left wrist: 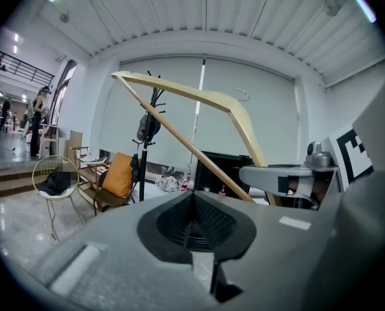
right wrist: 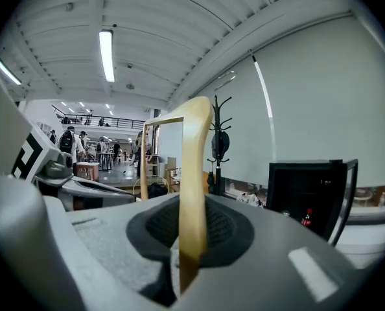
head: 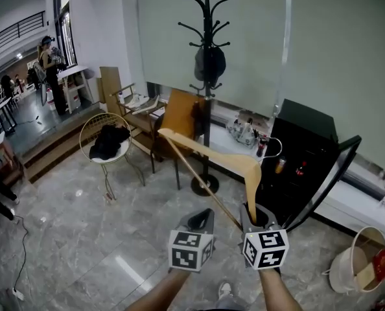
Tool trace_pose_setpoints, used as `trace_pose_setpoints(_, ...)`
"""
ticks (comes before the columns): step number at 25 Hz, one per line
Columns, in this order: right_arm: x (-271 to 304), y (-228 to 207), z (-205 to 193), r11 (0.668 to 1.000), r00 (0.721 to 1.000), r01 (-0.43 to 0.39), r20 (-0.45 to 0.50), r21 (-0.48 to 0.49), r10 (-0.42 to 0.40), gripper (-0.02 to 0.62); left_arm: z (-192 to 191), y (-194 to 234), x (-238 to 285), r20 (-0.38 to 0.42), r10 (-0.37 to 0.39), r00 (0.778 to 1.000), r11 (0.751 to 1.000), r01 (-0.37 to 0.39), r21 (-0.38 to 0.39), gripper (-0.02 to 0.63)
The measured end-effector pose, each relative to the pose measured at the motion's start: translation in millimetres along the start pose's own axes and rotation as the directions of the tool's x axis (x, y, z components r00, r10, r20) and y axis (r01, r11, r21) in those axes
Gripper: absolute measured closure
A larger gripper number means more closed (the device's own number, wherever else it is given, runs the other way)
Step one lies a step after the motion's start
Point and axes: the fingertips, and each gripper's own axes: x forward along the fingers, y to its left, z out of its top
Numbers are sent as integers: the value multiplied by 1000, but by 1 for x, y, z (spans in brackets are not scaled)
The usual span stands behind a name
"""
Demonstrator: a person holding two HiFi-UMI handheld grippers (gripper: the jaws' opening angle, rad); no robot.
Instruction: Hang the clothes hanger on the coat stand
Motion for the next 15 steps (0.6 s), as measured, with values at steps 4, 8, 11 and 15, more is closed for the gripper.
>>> trace_pose_setpoints(4,30,-32,9,1000,1000,-23,9,3,23,548,13,1,39,-4,26,1000,1000,-26,5,601)
trace_pose_setpoints(8,61,-68,20,999,999,-47,12,-1,47,548,29,1,81,-7,46,999,999,-46,7,600)
trace_pose_setpoints(11,79,-91,26,998,998,-65,15,2,65,548,40,-3,106,-6,60,998,998,-60,9,601)
trace_pose_setpoints(15,103,-121,34,996,995,-92,27,2,92,548,49,-1,137,-5,91,996,996,-91,7,601)
